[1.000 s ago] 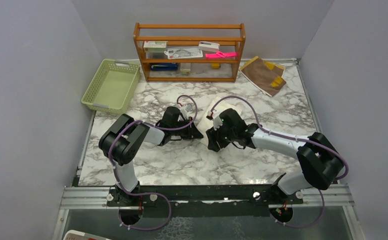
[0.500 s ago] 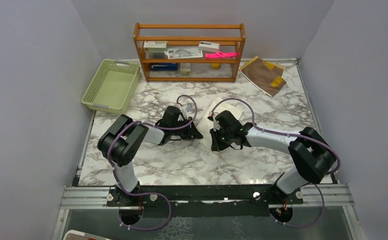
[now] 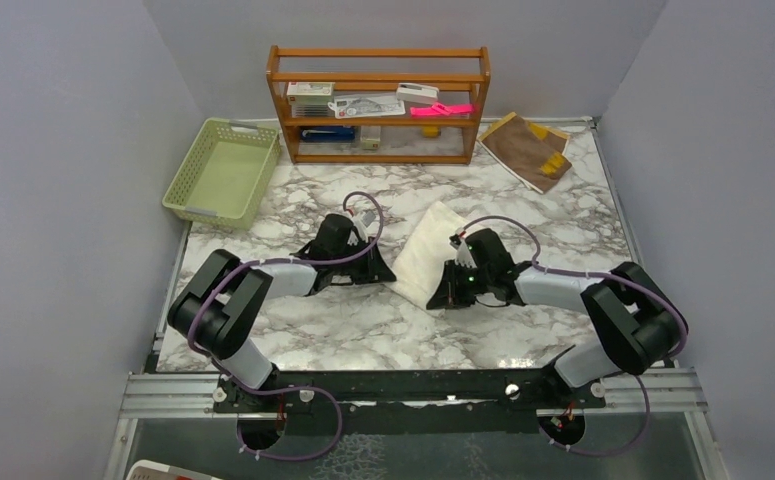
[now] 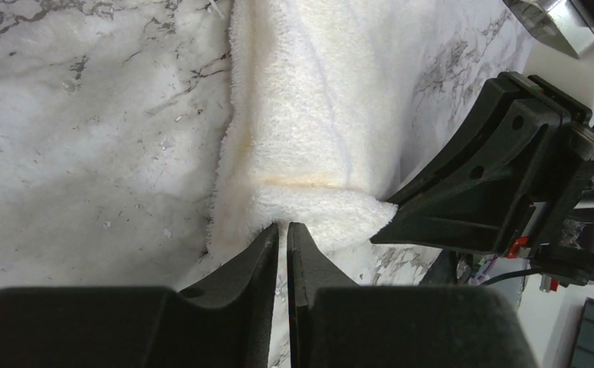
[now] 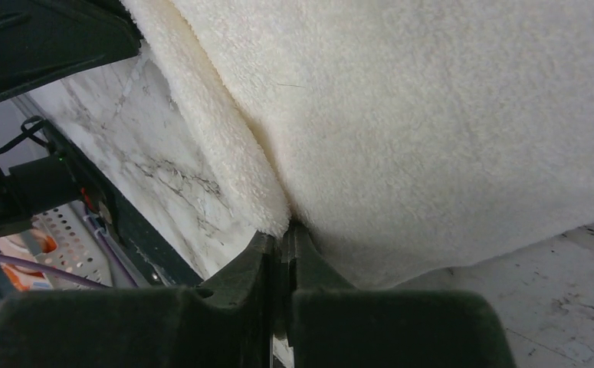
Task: Roll the towels
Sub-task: Roll the towel at the center of the board.
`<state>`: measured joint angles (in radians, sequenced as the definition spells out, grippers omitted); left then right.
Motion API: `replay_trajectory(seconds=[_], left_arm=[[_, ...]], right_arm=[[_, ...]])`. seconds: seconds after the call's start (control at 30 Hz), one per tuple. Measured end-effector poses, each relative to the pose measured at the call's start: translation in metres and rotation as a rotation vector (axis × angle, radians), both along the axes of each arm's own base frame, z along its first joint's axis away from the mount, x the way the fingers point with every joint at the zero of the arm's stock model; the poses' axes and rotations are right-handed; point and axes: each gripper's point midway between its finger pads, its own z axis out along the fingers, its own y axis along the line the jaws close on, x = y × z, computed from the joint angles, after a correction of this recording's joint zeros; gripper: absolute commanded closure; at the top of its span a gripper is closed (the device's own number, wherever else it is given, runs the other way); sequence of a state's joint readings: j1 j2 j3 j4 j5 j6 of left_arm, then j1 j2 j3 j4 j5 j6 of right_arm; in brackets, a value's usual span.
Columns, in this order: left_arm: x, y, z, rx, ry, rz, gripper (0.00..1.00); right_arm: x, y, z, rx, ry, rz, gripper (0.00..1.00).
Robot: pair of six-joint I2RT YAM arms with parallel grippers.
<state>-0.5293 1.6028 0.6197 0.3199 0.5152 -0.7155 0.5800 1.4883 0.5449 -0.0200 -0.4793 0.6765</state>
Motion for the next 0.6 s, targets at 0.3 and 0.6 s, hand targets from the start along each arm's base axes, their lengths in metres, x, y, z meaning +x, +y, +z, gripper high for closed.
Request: replay_trajectory(seconds=[0.3, 0.6], left_arm=[[-0.001, -0.003, -0.02, 0.0, 0.036, -0.012, 0.89], [0.008, -0.012, -0.021, -0.033, 0.009, -0.026, 0.89]], right_arm=[[-0.008, 0.004, 0.0, 0.031, 0.045, 0.024, 0.71], [0.024, 0.016, 0.059, -0.124, -0.337, 0.147, 0.39]])
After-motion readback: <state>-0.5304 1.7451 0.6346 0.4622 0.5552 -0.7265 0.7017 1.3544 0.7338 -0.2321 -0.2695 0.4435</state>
